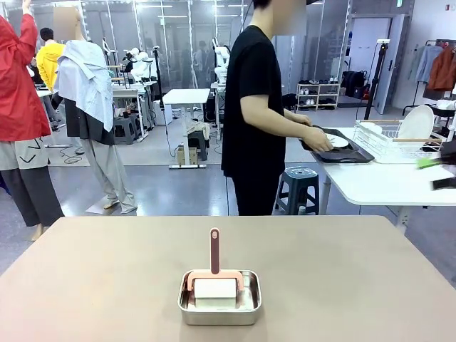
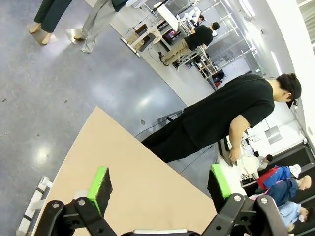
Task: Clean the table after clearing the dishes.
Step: When the right (or left) Handle tray is removed, use the right hand (or left hand) to clean the right (or left) side of the table with the Lint Roller.
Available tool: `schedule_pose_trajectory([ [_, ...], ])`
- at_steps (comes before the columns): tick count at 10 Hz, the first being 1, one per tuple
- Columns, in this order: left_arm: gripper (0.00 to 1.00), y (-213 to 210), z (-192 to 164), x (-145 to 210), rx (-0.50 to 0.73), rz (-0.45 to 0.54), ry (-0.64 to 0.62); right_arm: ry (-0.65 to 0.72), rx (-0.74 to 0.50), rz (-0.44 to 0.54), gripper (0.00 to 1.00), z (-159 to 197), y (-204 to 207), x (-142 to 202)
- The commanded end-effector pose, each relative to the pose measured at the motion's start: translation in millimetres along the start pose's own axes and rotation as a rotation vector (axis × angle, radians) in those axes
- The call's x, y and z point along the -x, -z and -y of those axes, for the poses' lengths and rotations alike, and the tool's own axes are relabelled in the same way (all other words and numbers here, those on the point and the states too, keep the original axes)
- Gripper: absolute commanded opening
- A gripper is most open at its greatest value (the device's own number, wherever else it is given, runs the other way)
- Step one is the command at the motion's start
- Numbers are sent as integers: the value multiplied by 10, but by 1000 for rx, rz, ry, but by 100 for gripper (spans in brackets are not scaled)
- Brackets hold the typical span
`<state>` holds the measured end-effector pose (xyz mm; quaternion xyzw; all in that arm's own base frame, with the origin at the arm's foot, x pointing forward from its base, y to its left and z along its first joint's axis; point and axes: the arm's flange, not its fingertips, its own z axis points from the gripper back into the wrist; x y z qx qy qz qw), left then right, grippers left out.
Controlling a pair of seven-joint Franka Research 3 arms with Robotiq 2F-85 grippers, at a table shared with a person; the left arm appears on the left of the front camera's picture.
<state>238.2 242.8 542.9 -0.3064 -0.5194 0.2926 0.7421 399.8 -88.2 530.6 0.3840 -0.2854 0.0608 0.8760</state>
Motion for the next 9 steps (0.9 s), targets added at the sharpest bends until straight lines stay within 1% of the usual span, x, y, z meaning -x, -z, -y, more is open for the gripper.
schedule_pose_trajectory([
  [1,100,-19,7,-2,-5,-6,-7,-193,77,-262,100,-382,846,-199],
  [2,100,-19,7,-2,-5,-6,-7,-276,100,-387,100,-596,1324,-147],
  [3,100,-19,7,-2,-5,-6,-7,-372,159,-497,100,-766,1773,-54],
  [4,100,-19,7,-2,-5,-6,-7,-426,175,-556,100,-847,2061,-4],
  [6,100,-19,7,-2,-5,-6,-7,-469,164,-664,100,-940,2442,140],
  [7,100,-19,7,-2,-5,-6,-7,-488,161,-696,100,-981,2539,214],
  [8,100,-19,7,-2,-5,-6,-7,-537,169,-700,100,-1006,2536,256],
  [9,100,-19,7,-2,-5,-6,-7,-489,141,-680,100,-933,2572,295],
])
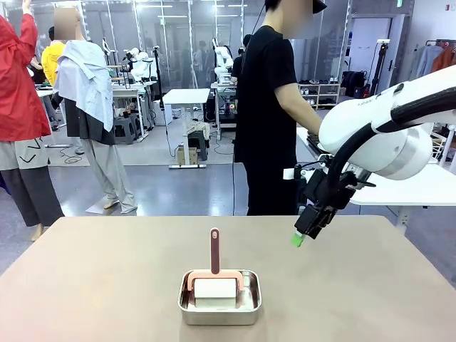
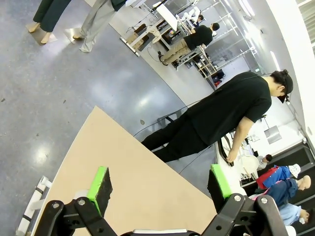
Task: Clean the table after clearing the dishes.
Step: When the right (or left) Handle tray is removed, use the right hand (or left hand) to clean the right (or left) side of the table with the Lint Roller.
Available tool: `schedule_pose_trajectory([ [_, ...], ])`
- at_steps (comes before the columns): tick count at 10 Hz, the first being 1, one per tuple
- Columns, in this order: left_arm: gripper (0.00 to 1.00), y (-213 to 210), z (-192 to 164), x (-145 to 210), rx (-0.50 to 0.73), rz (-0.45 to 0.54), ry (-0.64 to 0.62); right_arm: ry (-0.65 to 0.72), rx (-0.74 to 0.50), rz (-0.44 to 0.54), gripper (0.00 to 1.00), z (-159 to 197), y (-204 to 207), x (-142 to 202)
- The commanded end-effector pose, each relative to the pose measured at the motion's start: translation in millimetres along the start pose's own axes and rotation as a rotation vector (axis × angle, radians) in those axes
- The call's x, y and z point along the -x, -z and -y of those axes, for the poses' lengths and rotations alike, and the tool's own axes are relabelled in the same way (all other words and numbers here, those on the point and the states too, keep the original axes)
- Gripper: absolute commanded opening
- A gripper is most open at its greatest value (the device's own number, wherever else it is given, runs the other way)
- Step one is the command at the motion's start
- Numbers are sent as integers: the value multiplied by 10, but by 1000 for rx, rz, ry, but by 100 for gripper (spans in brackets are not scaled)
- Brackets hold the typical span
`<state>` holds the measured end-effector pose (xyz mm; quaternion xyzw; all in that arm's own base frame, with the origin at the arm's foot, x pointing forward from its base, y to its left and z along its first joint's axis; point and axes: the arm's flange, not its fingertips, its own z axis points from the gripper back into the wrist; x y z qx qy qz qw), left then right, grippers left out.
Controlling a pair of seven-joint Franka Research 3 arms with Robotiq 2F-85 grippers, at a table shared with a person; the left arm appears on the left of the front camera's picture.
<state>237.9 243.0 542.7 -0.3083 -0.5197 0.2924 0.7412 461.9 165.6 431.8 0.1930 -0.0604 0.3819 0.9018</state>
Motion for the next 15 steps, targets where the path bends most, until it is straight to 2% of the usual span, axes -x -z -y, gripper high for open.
schedule_pose_trajectory([
  [1,100,-16,11,-2,-9,-6,-5,21,-10,22,100,10,-39,18],
  [6,100,-16,11,-2,-9,-6,-5,16,0,8,100,64,-35,30],
  [7,100,-16,11,-2,-9,-6,-5,-74,40,-20,100,22,-13,-214],
  [11,100,-16,11,-2,-9,-6,-5,-352,44,-203,100,-212,221,-1085],
  [13,100,-16,11,-2,-9,-6,-5,-465,10,-272,100,-412,368,-1523],
  [15,100,-16,11,-2,-9,-6,-5,-552,-19,-347,100,-615,525,-1808],
])
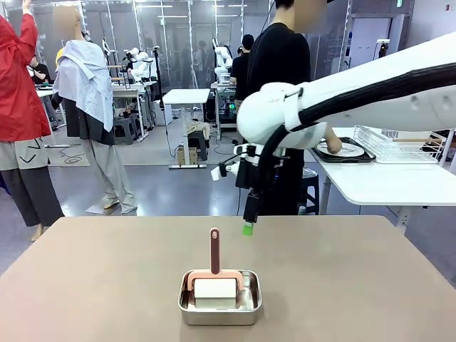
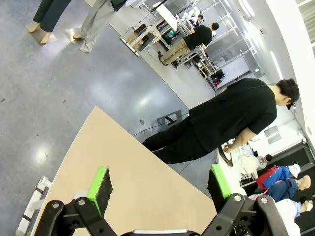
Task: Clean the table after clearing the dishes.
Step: When the right (or left) Handle tray is removed, use the right hand (or left hand) to clean the right (or left) side of the table with the Lint Roller.
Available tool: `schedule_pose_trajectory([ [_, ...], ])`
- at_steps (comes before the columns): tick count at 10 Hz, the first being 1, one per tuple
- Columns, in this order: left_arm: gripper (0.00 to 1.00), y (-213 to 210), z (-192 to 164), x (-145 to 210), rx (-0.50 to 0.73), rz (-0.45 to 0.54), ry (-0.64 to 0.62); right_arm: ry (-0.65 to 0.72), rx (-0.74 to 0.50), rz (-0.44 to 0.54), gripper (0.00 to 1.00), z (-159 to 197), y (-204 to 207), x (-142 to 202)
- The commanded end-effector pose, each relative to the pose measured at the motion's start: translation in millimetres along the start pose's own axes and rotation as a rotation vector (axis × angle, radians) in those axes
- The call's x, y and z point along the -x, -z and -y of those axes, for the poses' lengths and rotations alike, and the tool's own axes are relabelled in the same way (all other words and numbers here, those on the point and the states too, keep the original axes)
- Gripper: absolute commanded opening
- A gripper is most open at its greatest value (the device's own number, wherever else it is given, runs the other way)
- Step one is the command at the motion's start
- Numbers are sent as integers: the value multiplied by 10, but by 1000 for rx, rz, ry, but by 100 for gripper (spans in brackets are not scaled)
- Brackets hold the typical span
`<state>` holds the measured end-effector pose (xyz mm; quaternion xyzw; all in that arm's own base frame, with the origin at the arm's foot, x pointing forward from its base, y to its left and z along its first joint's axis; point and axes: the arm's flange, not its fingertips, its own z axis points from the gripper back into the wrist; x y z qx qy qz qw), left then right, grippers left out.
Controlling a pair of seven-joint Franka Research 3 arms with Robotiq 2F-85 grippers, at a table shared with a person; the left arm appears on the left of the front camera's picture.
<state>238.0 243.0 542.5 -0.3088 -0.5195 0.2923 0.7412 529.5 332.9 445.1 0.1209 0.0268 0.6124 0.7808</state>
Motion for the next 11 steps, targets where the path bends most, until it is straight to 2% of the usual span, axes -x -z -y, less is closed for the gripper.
schedule_pose_trajectory([
  [1,100,-18,12,-3,-9,-6,-5,-90,-19,-90,100,92,-5,-296],
  [3,100,-18,12,-3,-9,-6,-5,-139,-23,-102,100,58,-38,-454],
  [6,100,-18,12,-3,-9,-6,-5,-195,-86,-198,100,-14,147,-700],
  [9,100,-18,12,-3,-9,-6,-5,-245,-88,-253,100,-96,321,-907],
  [11,100,-18,12,-3,-9,-6,-5,-274,-81,-229,100,-189,403,-965],
])
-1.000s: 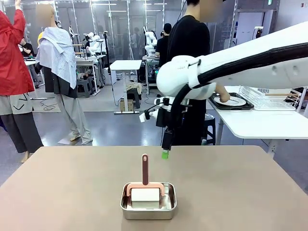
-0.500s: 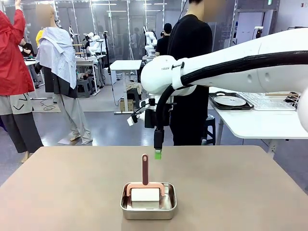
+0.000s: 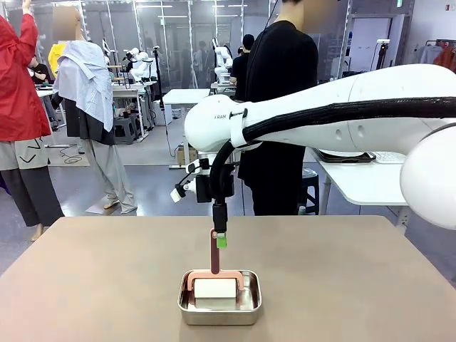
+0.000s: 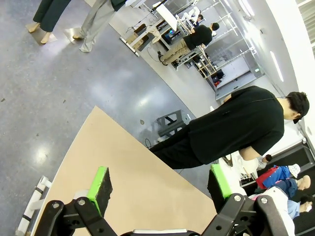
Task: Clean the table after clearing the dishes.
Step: When the right (or left) Handle tray is removed, use the right hand (or left hand) to clean the right (or left) side of the table with the Lint Roller.
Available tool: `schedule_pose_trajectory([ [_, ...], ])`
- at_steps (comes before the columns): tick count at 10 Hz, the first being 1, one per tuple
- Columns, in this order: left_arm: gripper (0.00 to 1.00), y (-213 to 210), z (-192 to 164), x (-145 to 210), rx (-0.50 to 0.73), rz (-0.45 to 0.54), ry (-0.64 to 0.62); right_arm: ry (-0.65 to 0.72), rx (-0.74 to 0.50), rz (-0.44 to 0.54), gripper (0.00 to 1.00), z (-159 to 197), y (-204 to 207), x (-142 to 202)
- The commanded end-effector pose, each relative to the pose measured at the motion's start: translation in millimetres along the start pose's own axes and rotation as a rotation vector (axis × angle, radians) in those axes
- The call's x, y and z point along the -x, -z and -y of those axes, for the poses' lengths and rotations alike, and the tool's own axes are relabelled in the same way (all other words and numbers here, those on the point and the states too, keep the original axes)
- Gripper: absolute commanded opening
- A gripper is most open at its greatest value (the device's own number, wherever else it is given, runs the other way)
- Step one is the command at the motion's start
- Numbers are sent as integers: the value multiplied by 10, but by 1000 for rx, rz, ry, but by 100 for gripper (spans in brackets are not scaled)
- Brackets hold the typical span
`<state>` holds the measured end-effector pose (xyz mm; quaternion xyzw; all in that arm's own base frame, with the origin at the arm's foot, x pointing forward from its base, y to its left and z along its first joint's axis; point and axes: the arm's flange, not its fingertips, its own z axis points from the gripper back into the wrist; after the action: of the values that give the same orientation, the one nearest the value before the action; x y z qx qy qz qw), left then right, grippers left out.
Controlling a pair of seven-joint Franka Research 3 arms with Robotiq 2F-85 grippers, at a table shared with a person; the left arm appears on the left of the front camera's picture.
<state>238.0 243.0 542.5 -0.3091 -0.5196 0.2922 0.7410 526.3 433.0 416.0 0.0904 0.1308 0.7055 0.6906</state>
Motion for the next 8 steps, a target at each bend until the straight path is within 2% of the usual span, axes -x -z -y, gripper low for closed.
schedule_pose_trajectory([
  [1,100,-18,12,-3,-10,-6,-5,-54,33,-9,100,-52,-20,-56],
  [4,100,-18,12,-3,-10,-6,-5,3,9,-29,100,-52,43,-57],
  [8,100,-18,12,-3,-10,-6,-5,-9,17,37,100,-66,51,-71],
])
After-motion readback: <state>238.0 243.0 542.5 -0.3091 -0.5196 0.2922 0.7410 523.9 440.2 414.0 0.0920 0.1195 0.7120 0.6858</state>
